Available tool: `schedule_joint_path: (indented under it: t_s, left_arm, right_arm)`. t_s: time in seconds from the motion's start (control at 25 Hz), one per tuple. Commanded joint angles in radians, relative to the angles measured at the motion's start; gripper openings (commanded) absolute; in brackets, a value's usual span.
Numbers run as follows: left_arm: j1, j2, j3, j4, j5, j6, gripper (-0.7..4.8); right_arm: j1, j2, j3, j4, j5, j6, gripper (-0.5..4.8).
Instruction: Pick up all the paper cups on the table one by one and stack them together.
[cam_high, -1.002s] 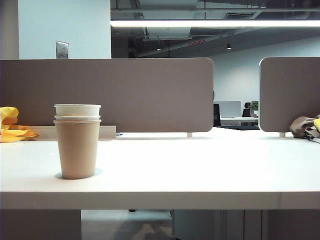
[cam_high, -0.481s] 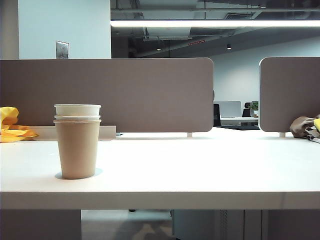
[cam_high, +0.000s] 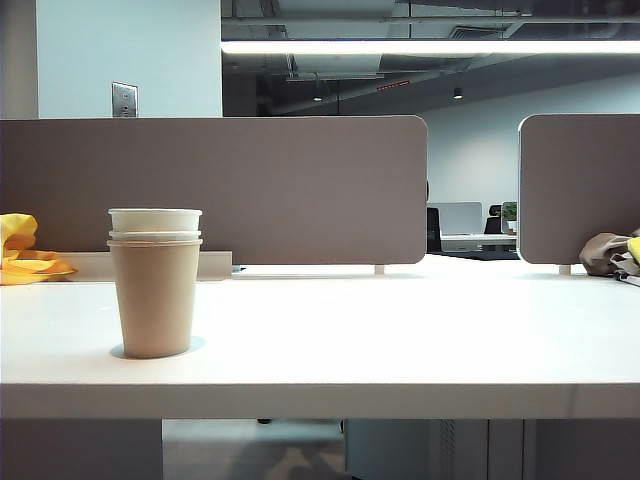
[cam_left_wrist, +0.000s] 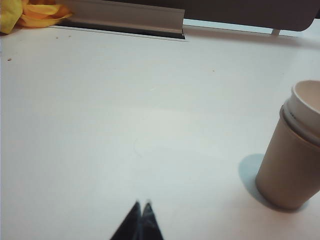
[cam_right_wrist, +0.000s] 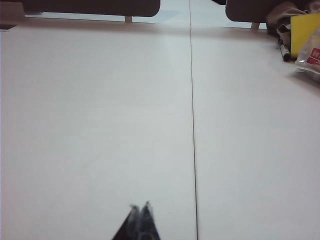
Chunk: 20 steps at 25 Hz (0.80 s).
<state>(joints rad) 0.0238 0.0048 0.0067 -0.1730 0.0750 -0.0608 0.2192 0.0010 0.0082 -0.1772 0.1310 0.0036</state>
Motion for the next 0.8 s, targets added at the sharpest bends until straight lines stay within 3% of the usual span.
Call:
schedule_joint_path:
  t_s: [0.04, 0.28, 0.6, 0.8]
  left_arm:
    - [0.000, 0.001, 0.001, -0.005, -0.004, 0.002, -0.06]
    - [0.001, 0.001, 0.001, -0.005, -0.004, 0.002, -0.06]
    - [0.001, 0.001, 0.001, -0.005, -0.004, 0.002, -0.06]
    - [0.001, 0.001, 0.001, -0.005, -0.004, 0.001, -0.06]
  right_arm:
    - [0.000, 0.001, -0.007, 0.008, 0.006, 0.003, 0.00]
    - [-0.058, 0.001, -0.007, 0.008, -0.003, 0.003, 0.00]
    - [-0.252, 0.001, -0.007, 0.009, 0.006, 0.003, 0.00]
    - [-0.232, 0.001, -0.007, 0.009, 0.006, 0.003, 0.00]
